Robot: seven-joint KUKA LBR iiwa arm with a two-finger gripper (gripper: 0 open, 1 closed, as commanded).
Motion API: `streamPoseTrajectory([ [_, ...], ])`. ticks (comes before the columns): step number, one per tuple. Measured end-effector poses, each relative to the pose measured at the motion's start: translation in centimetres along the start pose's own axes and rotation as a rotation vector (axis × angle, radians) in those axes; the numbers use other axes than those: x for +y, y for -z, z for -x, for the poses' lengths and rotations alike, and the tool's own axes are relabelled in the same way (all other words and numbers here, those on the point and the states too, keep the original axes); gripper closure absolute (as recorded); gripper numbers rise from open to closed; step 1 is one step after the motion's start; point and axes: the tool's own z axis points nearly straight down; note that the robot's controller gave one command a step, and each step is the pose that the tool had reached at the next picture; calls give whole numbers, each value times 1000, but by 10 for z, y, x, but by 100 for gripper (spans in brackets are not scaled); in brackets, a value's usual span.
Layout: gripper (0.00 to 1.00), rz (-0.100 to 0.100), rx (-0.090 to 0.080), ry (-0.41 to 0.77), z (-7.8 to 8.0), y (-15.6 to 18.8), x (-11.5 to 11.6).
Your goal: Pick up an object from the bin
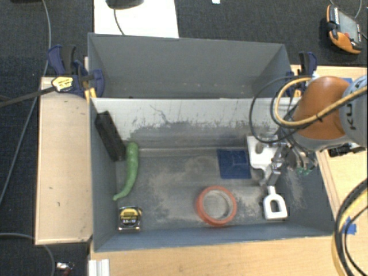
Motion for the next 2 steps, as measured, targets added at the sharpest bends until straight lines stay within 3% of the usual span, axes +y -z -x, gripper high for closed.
streamPoseTrajectory([
  [1,0,2,1,234,-77,0,33],
  [2,0,-1,-12,2,-12,-1,6],
])
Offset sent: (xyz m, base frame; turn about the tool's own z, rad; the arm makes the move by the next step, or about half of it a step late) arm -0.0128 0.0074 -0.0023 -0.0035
